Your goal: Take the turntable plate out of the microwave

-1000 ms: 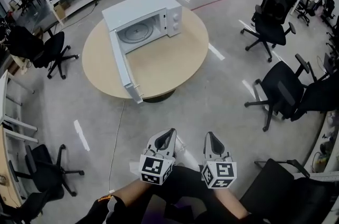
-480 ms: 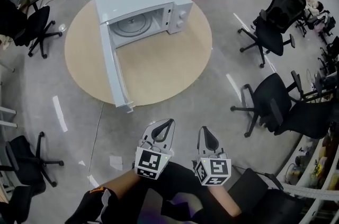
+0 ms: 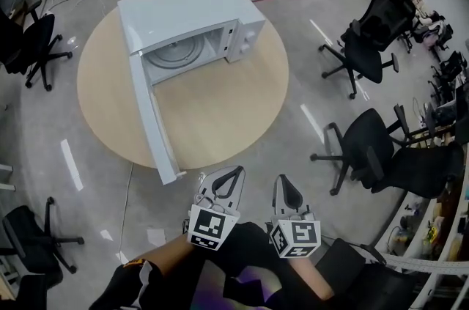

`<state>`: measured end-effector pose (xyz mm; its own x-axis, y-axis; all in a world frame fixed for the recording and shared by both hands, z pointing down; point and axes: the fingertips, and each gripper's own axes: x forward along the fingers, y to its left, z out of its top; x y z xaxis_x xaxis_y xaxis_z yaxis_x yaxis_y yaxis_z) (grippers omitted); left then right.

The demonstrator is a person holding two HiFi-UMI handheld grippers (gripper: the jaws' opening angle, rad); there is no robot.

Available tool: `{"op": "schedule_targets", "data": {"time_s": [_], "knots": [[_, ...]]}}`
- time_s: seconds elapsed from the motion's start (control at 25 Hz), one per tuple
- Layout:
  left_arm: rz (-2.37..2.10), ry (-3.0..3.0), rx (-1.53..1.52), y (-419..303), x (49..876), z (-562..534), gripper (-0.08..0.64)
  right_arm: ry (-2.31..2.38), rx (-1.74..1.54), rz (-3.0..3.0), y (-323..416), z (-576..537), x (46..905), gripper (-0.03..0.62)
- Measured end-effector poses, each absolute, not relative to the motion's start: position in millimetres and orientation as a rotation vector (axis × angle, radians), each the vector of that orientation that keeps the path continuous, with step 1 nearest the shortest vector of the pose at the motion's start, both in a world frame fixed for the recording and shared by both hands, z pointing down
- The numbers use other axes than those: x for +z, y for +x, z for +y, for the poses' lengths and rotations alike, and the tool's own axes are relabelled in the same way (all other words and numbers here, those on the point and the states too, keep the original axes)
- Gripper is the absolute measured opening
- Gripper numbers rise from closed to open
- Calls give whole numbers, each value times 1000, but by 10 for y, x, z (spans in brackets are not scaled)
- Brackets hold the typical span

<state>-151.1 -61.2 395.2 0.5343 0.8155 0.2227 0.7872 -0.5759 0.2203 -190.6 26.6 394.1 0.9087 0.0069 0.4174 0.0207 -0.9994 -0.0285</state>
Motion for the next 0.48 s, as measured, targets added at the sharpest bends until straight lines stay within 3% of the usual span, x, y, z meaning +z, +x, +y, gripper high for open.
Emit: {"op": "schedule_targets", "data": {"time_s": [0.48], "knots": [[1246,2745,435,-939,3964,-735,46,-3053,-638,160,-1189,169,4001,17]]}}
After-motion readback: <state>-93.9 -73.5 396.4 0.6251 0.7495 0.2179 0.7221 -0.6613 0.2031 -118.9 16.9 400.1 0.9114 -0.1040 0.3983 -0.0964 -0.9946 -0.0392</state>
